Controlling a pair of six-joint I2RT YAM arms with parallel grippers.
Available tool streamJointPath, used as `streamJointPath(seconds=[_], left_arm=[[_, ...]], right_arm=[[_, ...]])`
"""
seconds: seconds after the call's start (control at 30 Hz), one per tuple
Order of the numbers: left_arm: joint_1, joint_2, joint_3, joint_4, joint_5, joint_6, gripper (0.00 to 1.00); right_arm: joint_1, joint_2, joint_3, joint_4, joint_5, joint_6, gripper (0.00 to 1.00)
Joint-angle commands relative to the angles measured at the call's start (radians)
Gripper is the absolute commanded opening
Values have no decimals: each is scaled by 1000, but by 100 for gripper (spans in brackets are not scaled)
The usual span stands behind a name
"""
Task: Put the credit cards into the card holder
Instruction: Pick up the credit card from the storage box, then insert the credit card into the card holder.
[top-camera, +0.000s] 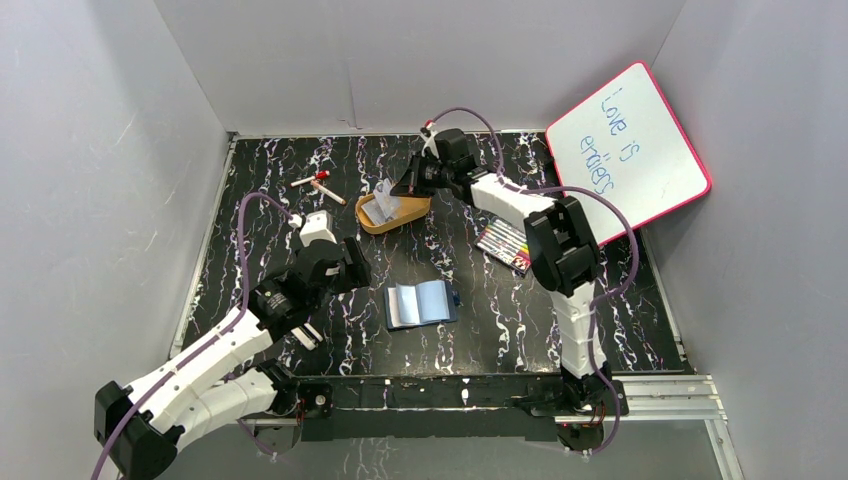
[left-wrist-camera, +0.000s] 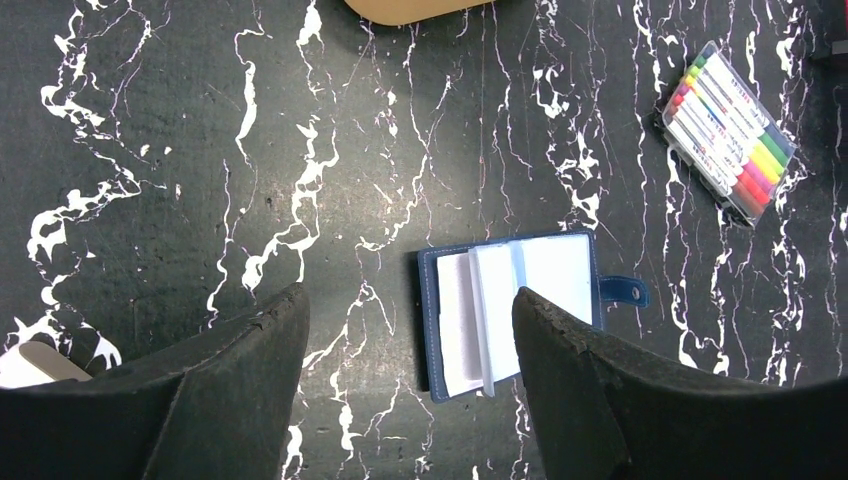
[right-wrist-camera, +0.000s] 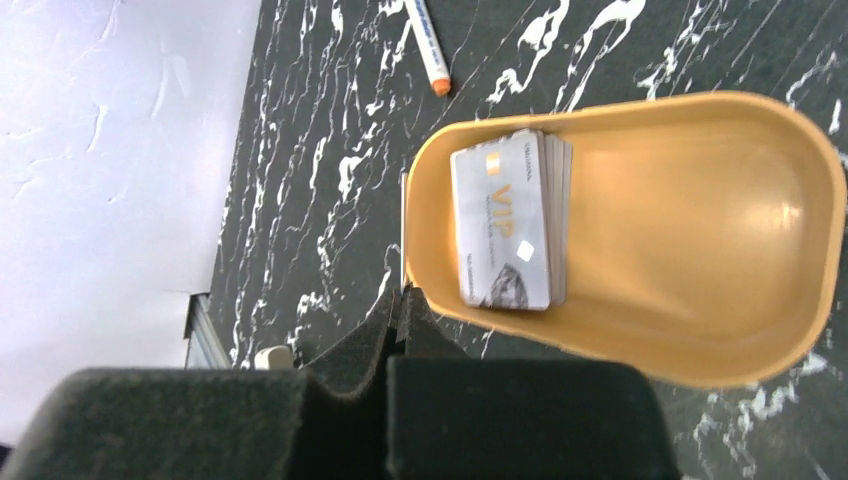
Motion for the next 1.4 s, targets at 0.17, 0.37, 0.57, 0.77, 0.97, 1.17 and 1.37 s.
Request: streamJointPath(seconds=[0.17,0.37,0.57,0.77,0.97,1.17,1.37], left_arm=[[7,-58,25,-19,-14,-97,72],[7,-134,-36,153,77,-185,72],[7,-94,-120,408,295,-252,70],[7,48,-192,606,522,-290,63],[6,176,-253,718,640,-307,50],[7,239,-290,616,572,-261,33],[6,214,-306,509,480,-214,27]], right_arm=[[-5,-381,-324,145,52,307,0],[-4,-693,-619,121,166,422,0],[1,-960,-883,72,228,481,0],[32,-1091,-1075,124,261,494,0],[65,-1106,-1196,200,289,457,0],[123,-1003,-1215,277,278,404,0],[171,-915,-1184,357,252,343,0]])
